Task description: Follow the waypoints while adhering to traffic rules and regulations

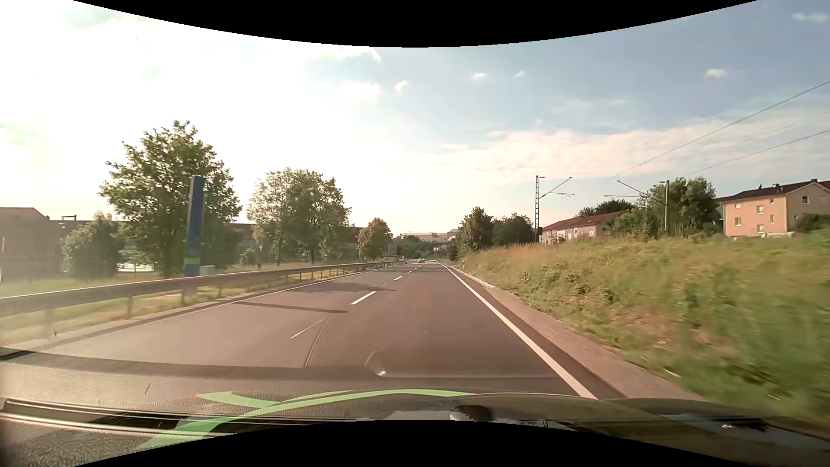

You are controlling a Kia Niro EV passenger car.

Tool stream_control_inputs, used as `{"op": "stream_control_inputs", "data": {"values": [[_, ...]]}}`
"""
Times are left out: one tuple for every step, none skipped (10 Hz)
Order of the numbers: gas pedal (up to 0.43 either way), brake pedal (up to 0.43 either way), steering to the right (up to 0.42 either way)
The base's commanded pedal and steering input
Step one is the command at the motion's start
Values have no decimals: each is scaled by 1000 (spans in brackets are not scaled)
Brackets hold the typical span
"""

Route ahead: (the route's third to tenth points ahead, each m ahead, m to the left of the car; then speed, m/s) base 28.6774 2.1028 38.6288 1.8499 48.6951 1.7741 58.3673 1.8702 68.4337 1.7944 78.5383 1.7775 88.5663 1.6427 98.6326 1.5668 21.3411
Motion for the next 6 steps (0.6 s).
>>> {"op": "stream_control_inputs", "data": {"values": [[228,0,1],[228,0,1],[209,0,0],[169,0,0],[169,0,0],[169,0,-1]]}}
